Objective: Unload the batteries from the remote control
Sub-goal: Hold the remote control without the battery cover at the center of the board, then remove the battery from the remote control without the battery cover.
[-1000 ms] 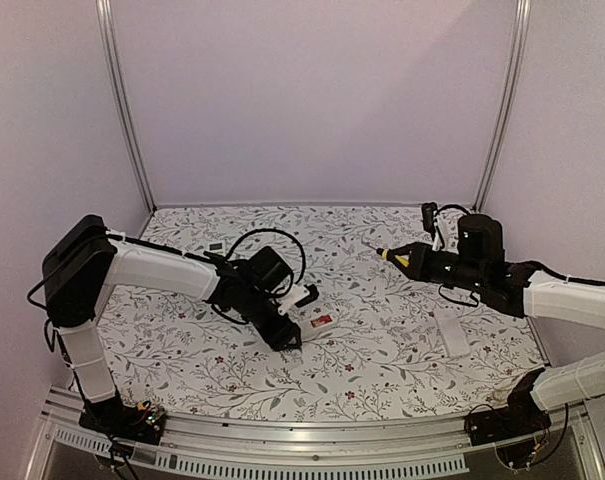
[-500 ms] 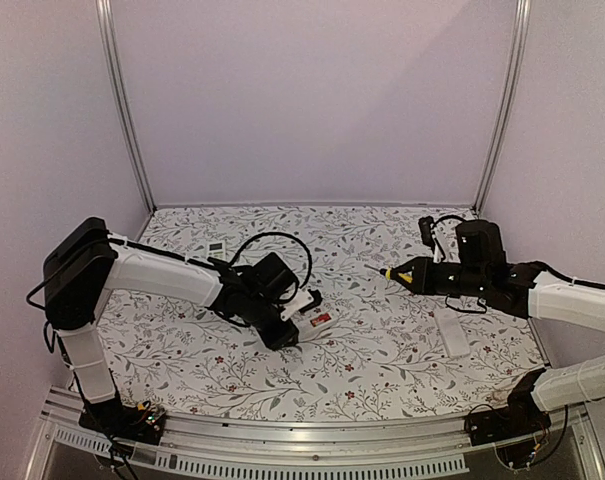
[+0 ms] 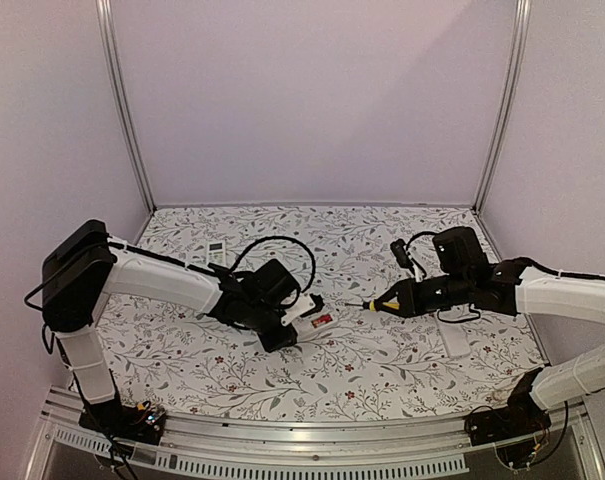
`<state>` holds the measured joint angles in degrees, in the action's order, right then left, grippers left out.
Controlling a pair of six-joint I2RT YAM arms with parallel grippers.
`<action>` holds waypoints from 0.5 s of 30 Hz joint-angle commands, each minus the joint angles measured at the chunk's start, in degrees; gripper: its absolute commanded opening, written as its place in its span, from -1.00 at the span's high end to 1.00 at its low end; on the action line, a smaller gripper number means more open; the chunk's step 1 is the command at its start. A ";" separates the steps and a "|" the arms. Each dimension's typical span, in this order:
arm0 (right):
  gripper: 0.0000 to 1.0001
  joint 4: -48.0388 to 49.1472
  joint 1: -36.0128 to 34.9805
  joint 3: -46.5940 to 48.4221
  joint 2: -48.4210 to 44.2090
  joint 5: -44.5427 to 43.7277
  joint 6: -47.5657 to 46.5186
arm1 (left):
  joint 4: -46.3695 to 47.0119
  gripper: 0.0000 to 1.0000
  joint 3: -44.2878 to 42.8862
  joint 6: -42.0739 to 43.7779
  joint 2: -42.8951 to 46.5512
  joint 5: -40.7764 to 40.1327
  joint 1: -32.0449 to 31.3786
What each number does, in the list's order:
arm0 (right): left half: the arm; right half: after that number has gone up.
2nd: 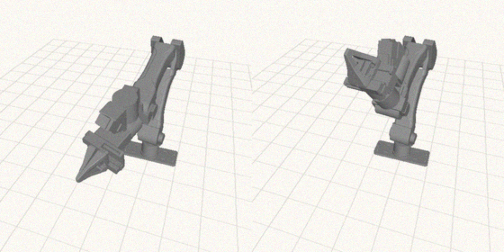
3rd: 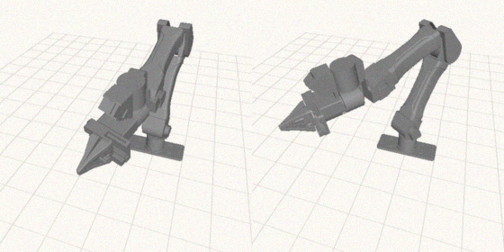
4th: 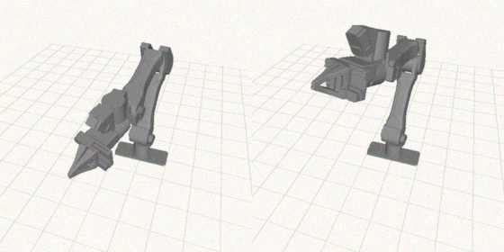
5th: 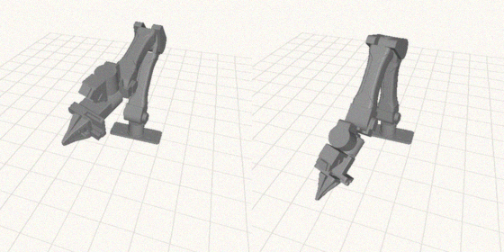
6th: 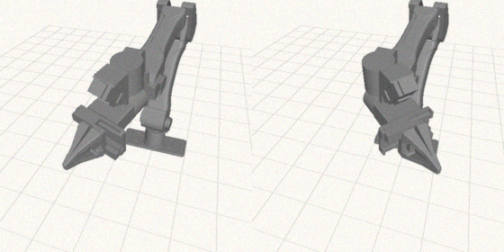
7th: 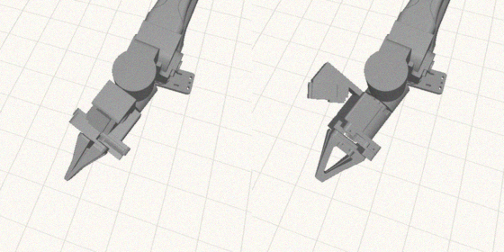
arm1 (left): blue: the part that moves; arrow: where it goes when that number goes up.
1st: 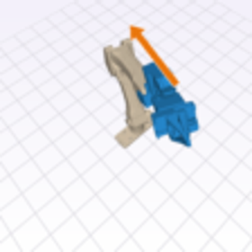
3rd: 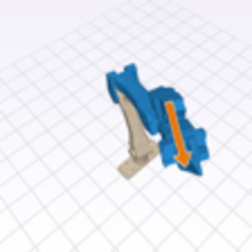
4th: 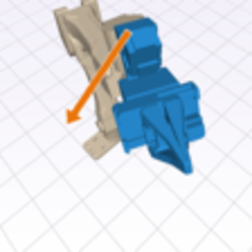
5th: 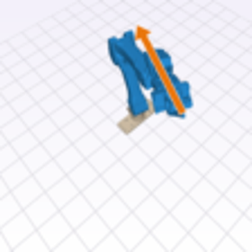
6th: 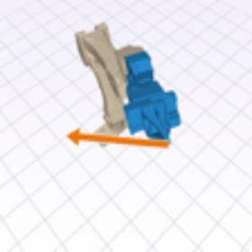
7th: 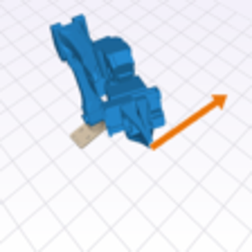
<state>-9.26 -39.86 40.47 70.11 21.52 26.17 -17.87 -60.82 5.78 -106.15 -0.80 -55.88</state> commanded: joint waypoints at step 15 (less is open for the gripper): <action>1.00 -5.58 -4.43 9.28 12.65 -4.67 -3.05 | 0.35 0.59 1.75 3.17 -0.11 -4.34 -4.34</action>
<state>-13.45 -43.40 47.55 80.58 19.07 24.14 -16.67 -59.99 7.94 -105.78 -6.57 -58.63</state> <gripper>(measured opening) 0.142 0.347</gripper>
